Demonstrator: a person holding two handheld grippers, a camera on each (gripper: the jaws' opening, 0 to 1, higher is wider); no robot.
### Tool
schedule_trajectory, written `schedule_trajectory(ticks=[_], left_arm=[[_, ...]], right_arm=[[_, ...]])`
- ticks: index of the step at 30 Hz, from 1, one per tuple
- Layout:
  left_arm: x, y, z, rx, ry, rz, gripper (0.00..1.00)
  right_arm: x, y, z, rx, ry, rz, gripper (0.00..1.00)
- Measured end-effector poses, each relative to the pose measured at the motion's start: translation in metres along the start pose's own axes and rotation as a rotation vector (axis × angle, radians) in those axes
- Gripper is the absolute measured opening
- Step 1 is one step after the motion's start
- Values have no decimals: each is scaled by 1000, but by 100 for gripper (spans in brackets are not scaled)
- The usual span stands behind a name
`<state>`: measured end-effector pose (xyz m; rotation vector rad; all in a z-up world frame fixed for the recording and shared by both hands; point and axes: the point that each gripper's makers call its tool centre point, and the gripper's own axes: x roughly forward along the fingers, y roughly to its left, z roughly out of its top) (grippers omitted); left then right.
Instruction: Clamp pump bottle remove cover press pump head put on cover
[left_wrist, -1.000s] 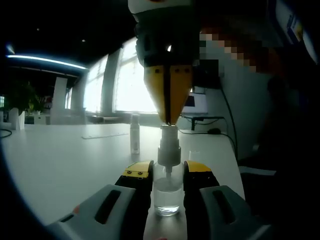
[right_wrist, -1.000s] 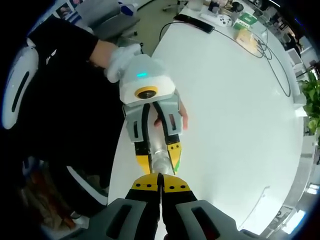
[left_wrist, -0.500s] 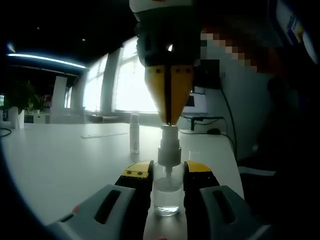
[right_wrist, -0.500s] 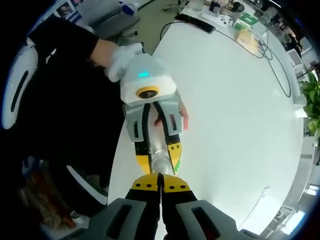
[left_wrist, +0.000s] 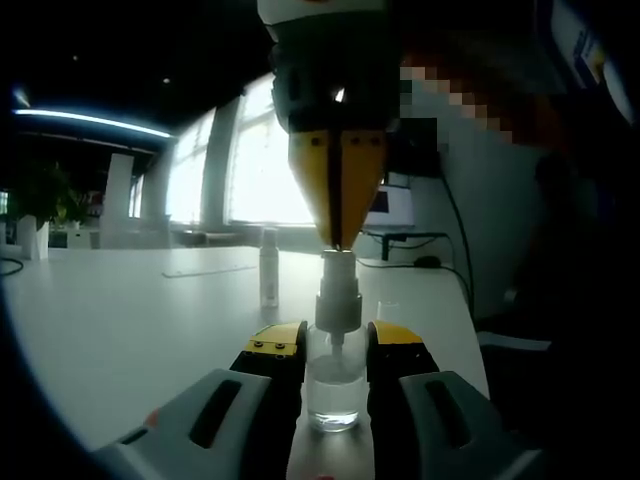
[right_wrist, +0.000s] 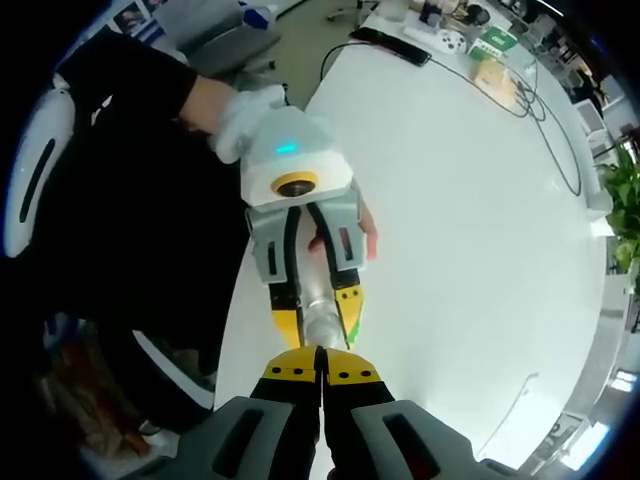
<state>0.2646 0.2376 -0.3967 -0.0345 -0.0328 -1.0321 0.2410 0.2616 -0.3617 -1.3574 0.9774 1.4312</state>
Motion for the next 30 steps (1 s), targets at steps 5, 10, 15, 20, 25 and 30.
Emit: schedule_trajectory(ticks=[5,10,15,20,25,30], left_arm=[[0,0,0,3,-1,0,15],[0,0,0,5,-1,0,15],[0,0,0,9,-2,-1,15],[0,-1,0,12,-1,-1,15],[0,-2,0,12,-1,0,15],[0,-2,1,12,-1,1,15]], right_arm=[[0,0,0,-1,7,3,0],[0,0,0,0,8,4,0],[0,0,0,8,4,4,0],[0,0,0,9,10,5,0],[3,1,0,17,16,6,0],[5,0,-1,56,16,13,0]])
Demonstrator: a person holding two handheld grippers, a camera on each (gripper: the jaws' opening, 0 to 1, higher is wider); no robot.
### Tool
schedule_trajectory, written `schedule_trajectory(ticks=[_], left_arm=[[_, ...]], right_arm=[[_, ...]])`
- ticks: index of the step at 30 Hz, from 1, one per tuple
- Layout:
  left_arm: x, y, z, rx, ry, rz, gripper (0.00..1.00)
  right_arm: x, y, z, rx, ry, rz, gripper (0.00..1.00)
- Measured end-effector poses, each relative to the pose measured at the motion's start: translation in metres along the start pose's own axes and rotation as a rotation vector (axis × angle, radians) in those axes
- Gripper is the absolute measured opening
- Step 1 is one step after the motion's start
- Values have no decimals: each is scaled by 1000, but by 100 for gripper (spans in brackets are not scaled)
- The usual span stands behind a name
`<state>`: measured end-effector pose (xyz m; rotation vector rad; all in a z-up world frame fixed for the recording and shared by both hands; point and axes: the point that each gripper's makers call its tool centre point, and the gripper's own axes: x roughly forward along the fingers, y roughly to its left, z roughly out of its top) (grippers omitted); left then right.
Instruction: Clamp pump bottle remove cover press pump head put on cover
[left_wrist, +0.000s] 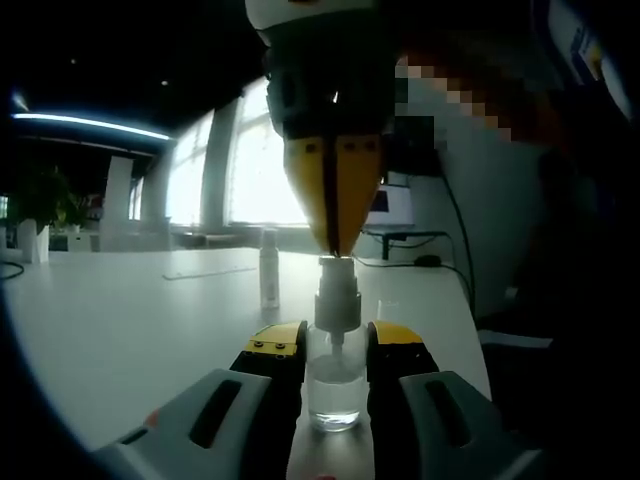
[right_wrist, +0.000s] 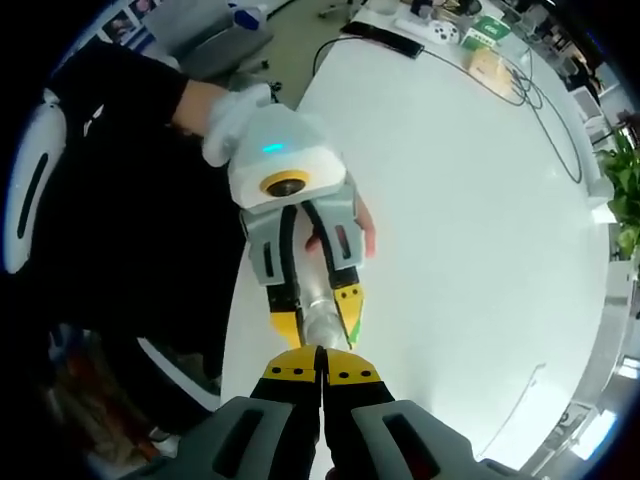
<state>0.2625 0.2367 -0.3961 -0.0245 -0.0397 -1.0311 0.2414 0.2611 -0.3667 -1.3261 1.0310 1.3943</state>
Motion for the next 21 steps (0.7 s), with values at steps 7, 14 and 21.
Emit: schedule_trajectory(ticks=[7,14,21], left_arm=[[0,1,0,0,0,0,15],[0,2,-1,1,0,1,15],[0,2,-1,1,0,0,15]], right_arm=[[1,2,1,-29,5,-3,0],[-4,1,0,-23,-2,-19,0],[-6,1,1,-72,-10,-19,0]])
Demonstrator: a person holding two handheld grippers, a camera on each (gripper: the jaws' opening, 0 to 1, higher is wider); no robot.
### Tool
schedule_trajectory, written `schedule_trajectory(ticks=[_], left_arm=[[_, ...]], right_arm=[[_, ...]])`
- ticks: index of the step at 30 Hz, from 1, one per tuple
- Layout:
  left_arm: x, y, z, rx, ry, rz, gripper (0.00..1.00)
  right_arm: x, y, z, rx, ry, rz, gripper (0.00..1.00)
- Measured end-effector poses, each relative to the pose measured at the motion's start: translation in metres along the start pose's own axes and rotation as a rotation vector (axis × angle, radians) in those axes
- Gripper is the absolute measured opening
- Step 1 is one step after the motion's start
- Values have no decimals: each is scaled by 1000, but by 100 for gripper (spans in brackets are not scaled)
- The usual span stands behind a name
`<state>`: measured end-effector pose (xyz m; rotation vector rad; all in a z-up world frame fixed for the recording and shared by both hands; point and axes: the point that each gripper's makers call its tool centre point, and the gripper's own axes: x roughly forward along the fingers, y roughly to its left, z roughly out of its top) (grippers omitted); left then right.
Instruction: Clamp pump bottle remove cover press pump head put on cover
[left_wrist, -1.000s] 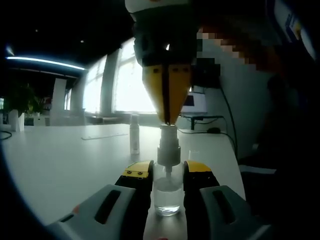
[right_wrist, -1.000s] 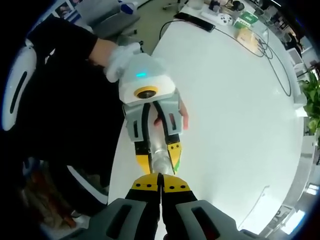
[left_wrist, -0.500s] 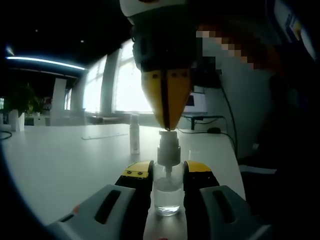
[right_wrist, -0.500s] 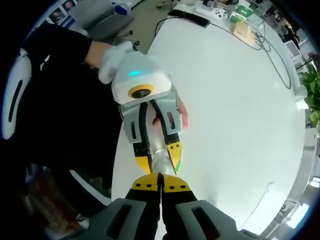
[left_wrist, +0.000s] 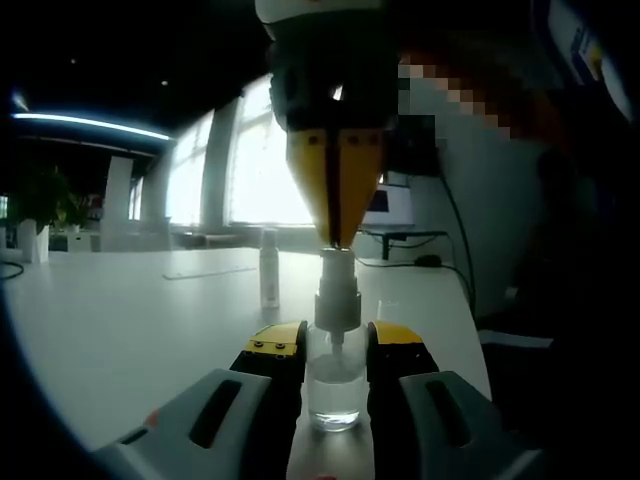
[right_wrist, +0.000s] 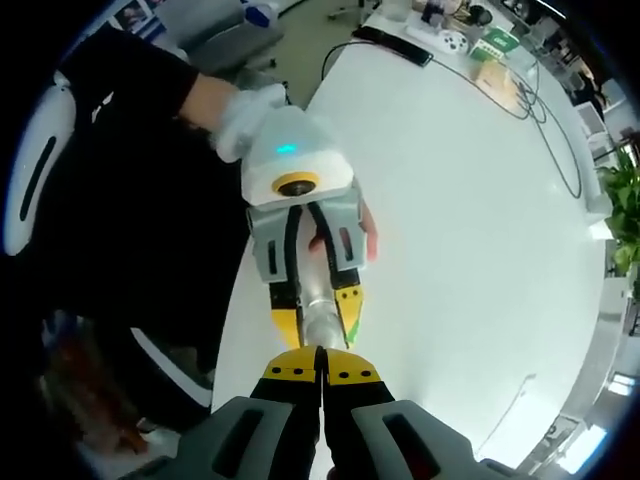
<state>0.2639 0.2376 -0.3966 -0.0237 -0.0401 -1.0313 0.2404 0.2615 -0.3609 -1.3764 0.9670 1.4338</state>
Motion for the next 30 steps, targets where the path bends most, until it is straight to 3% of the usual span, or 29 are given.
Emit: schedule_trajectory(ticks=[30], left_arm=[[0,0,-1,-14,5,2,15]], right_arm=[[0,0,0,25,-4,5,0]])
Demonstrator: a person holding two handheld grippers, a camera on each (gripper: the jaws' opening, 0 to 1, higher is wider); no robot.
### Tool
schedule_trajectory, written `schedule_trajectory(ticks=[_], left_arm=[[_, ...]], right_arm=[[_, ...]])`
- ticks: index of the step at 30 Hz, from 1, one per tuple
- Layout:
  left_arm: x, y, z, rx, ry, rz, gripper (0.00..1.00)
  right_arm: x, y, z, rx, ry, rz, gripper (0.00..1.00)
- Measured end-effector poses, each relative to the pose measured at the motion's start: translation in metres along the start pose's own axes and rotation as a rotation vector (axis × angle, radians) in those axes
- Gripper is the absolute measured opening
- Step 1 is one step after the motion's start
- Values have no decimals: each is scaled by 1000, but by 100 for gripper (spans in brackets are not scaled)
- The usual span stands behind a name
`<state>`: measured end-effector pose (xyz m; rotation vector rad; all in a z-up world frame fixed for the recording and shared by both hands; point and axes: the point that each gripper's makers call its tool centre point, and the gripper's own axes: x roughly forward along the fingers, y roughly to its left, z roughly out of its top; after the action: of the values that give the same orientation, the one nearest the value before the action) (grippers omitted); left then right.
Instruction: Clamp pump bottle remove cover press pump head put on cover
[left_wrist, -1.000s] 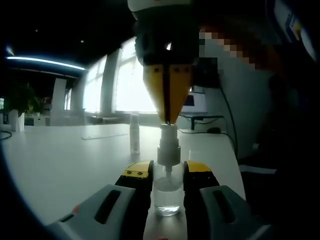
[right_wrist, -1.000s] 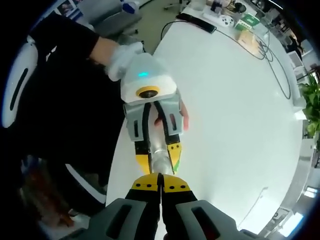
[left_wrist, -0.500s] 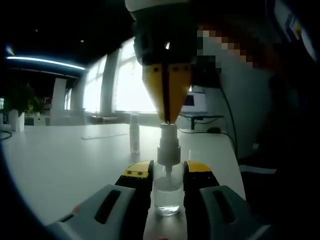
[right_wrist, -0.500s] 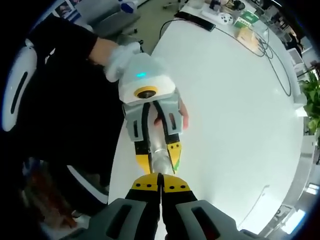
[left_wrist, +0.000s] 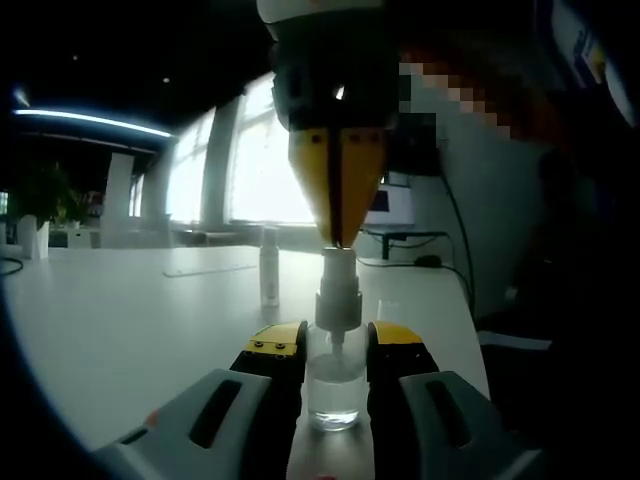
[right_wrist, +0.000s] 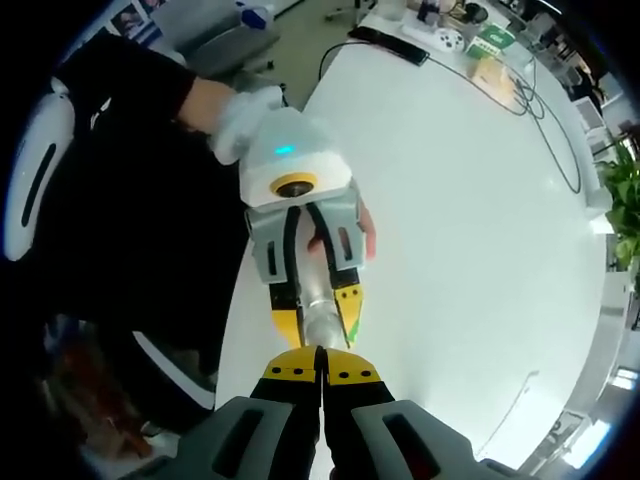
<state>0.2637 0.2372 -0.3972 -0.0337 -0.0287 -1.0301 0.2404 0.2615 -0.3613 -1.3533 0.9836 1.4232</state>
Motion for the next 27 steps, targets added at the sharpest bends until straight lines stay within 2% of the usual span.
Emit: schedule_trajectory(ticks=[17,22,27], left_arm=[[-1,1,0,2,1,0,15],[-1,2,-1,4,1,0,15],[-1,1,0,6,1,0,15]], right_arm=[[0,0,1,-8,4,-2,0],[1,-1,0,46,10,2,0],[3,0,0,35,12,7,0]])
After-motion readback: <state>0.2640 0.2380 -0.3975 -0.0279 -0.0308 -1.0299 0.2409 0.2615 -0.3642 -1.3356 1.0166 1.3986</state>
